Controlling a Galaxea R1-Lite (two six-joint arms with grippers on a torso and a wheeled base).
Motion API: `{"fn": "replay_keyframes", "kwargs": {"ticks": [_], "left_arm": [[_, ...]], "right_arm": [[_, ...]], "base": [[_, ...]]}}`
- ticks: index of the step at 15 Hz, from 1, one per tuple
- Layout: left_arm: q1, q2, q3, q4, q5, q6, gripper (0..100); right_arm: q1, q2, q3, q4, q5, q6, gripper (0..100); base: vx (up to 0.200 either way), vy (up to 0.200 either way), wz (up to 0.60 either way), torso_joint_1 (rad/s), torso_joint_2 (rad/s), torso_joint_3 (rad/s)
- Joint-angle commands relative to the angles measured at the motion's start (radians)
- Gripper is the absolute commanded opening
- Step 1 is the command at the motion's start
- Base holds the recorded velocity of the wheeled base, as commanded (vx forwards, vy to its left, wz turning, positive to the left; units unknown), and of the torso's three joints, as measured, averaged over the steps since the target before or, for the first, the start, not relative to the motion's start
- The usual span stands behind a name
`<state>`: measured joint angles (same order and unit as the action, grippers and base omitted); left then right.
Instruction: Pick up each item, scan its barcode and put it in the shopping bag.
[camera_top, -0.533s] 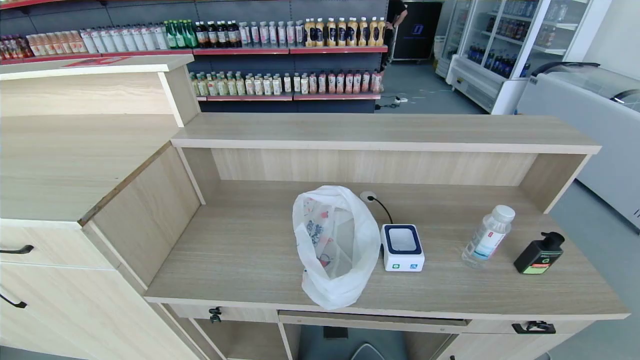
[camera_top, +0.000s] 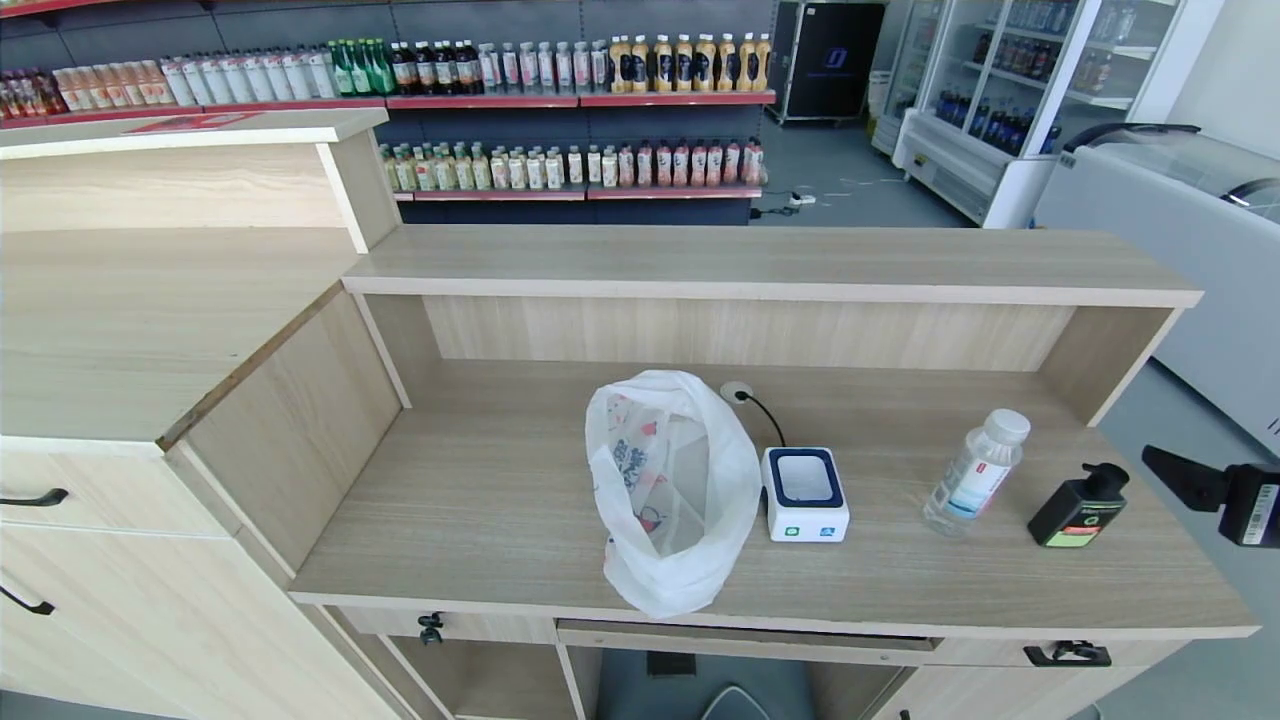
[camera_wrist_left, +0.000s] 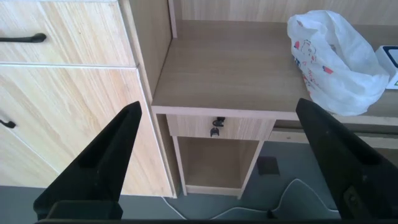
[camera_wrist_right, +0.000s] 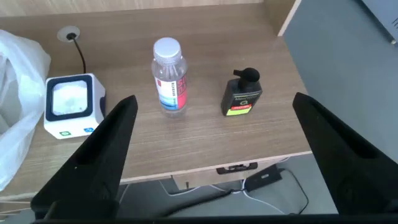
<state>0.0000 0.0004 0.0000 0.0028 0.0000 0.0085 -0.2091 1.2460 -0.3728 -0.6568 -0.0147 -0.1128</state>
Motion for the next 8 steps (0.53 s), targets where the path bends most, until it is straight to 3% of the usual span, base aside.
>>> {"fn": "replay_keyframes", "kwargs": {"ticks": [1, 3, 8], "left_arm": [[0.000, 0.000, 0.000, 0.000, 0.000, -0.001, 100], [0.000, 0.000, 0.000, 0.000, 0.000, -0.001, 100], [0.000, 0.000, 0.000, 0.000, 0.000, 0.001, 100]], "right_arm": [[-0.027, 0.391, 0.005, -0.247, 0.030, -0.100, 100], [-0.010, 0.527, 0.002, -0.412, 0.030, -0.108, 100], [0.042, 0.728, 0.006, -0.549, 0.027, -0.116, 100]], "base": [[0.000, 0.000, 0.00, 0.000, 0.00, 0.000], [0.000, 0.000, 0.00, 0.000, 0.00, 0.000], [0.000, 0.000, 0.00, 0.000, 0.00, 0.000]]}}
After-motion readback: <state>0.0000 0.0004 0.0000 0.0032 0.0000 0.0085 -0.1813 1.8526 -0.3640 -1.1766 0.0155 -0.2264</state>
